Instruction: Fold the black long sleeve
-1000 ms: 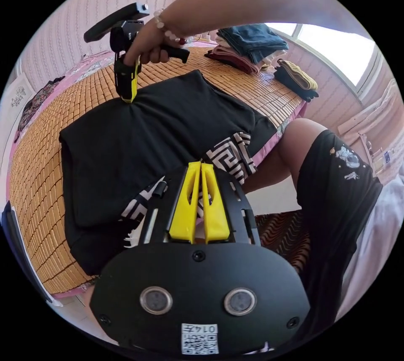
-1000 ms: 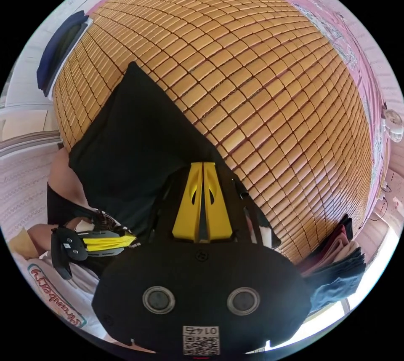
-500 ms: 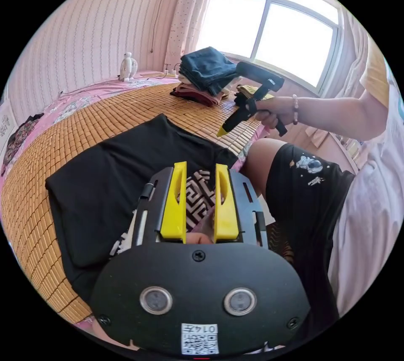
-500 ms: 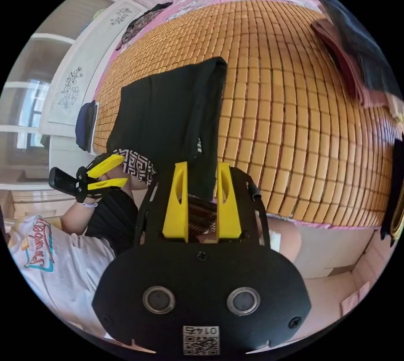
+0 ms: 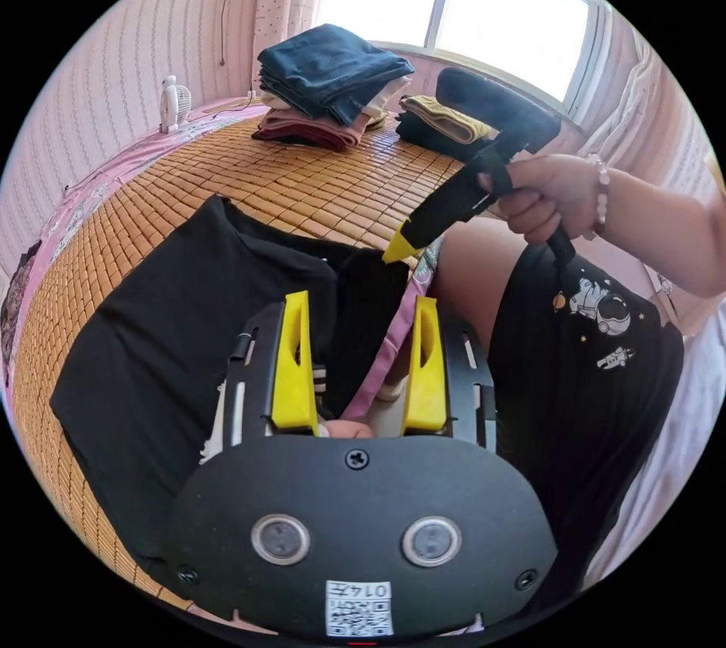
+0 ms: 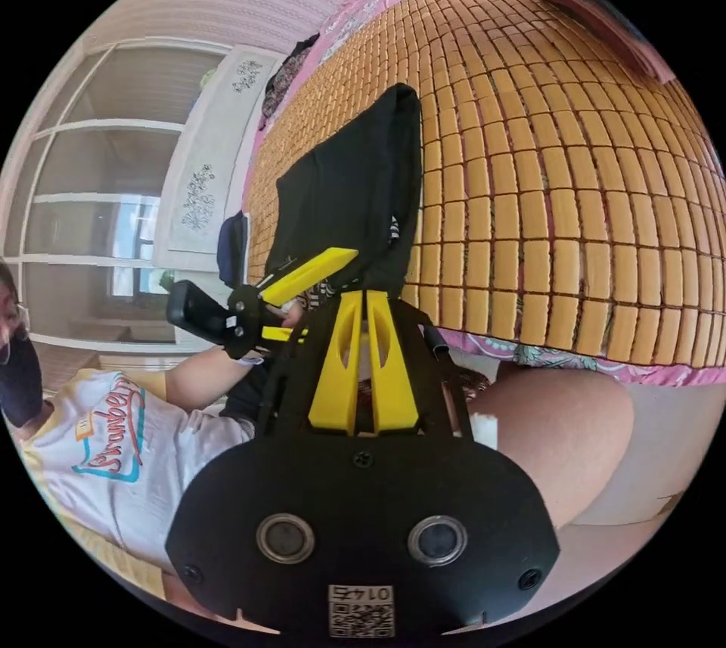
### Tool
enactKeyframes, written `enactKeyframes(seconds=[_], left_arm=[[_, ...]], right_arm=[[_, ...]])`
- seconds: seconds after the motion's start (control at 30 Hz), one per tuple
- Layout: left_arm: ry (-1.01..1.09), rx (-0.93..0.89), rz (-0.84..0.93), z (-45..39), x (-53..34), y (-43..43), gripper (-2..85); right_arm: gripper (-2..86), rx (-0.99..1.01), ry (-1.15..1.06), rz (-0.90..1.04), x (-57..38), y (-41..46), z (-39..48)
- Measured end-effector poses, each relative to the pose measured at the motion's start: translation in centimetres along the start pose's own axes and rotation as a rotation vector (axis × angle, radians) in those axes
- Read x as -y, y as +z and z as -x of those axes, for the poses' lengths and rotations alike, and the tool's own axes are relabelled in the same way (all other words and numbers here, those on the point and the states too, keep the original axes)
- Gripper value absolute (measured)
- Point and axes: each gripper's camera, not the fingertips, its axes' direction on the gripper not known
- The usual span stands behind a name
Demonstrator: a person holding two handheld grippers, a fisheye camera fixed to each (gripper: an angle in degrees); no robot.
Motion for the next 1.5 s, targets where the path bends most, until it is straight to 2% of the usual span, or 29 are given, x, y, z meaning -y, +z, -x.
enactKeyframes(seconds=[0.07, 0.1, 0.2, 0.33, 0.47, 0.63, 0.7, 0.77, 0.9, 1.0, 1.13, 1.33, 1.4, 1.5], left_arm=[[-0.027, 0.011, 0.033, 0.1, 0.4, 0.6, 17.1], [-0.052, 0.036, 0.051, 0.3, 0.6, 0.8, 13.4], [-0.121, 0.115, 0.072, 1.1, 0.6, 0.3, 4.6], [-0.099, 0.077, 0.033, 1.1, -0.1, -1.1, 3.9], [-0.017, 0.030, 0.020, -0.3, -1.6, -3.3, 3.8], [0.045, -0.004, -0.008, -1.3, -3.6, -5.9, 3.8], [0.077, -0.001, -0.008, -1.5, -4.1, -6.7, 3.7], [0.080, 0.021, -0.026, -1.3, -4.0, -7.2, 3.6], [0.018, -0.048, -0.170, -0.2, -3.0, -9.1, 3.0], [-0.035, -0.099, -0.269, 0.7, -2.6, -10.1, 2.4], [-0.175, -0.136, -0.343, 2.8, -4.0, -11.2, 2.1], [-0.501, 0.051, -0.316, 8.2, -9.2, -13.6, 4.1], [-0.654, 0.137, -0.311, 10.7, -11.6, -14.5, 8.3], [-0.783, 0.172, -0.257, 13.4, -13.3, -15.3, 11.1]], right_arm=[[0.5, 0.153, -0.015, -0.053, -0.3, -1.1, -0.4], [0.6, 0.175, -0.025, -0.053, -0.4, -1.3, -0.3], [1.7, 0.133, -0.094, -0.028, -0.5, -1.6, 0.2], [7.4, 0.150, 0.061, -0.177, -1.1, -3.6, -4.2], [12.5, 0.192, 0.191, -0.199, -0.7, -1.9, -8.0], [9.9, 0.196, 0.278, -0.441, -0.7, -2.4, -8.5], [4.7, 0.173, 0.309, -0.462, -0.5, -2.8, -8.6], [3.0, 0.184, 0.288, -0.509, -0.9, -4.3, -8.3], [2.0, 0.203, 0.218, -0.640, -3.1, -9.2, -7.1], [1.8, 0.114, 0.144, -0.711, -4.5, -13.4, -4.4], [2.4, -0.015, 0.010, -0.580, -0.9, -13.4, 1.4], [7.4, -0.180, -0.160, -0.375, 8.8, -2.7, 8.9], [9.0, -0.224, -0.159, -0.286, 11.3, 0.9, 9.4], [10.7, -0.280, -0.193, -0.192, 13.5, 4.6, 10.0]])
